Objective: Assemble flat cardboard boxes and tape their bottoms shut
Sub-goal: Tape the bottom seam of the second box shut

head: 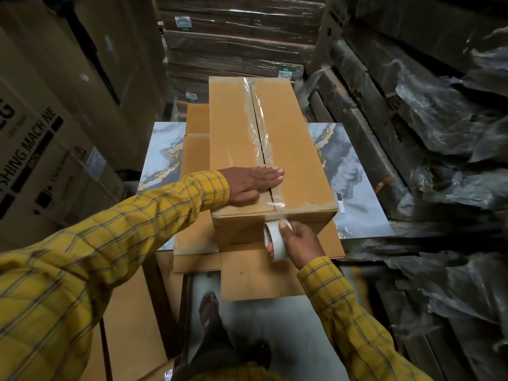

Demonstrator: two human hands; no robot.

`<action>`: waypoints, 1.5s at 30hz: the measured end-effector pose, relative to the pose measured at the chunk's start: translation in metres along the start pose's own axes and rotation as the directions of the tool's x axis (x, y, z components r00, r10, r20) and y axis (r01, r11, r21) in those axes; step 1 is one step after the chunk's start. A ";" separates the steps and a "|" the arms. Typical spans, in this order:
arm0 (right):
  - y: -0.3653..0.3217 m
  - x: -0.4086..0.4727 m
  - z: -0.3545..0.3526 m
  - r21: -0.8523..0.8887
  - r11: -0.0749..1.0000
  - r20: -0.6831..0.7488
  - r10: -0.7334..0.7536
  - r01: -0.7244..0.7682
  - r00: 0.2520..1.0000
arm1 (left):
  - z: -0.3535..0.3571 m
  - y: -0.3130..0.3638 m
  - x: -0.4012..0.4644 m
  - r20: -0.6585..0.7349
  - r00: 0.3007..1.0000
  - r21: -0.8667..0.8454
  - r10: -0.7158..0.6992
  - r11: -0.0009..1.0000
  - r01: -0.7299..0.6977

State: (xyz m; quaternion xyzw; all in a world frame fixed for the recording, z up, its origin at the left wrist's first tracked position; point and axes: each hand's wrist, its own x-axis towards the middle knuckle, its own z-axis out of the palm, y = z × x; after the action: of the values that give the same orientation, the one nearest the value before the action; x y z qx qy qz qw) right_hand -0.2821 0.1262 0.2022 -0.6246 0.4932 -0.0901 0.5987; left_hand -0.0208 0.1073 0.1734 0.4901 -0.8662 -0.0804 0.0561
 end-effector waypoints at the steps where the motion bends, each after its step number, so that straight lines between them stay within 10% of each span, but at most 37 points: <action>1: 0.004 0.001 0.001 0.013 1.000 -0.010 -0.019 0.019 1.000 | -0.001 0.000 0.000 0.000 1.000 0.012 -0.005 1.000 0.005; 45: 0.010 0.125 0.028 0.156 0.982 -0.194 -0.075 0.107 0.978 | 0.004 -0.009 0.030 -0.087 0.889 0.195 -0.449 0.868 0.457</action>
State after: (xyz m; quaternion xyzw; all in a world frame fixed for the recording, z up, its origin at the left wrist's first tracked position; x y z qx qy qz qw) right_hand -0.2058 0.0563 0.1266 -0.5834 0.5089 -0.2164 0.5948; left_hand -0.0291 0.0772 0.1682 0.6841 -0.7293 0.0102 0.0004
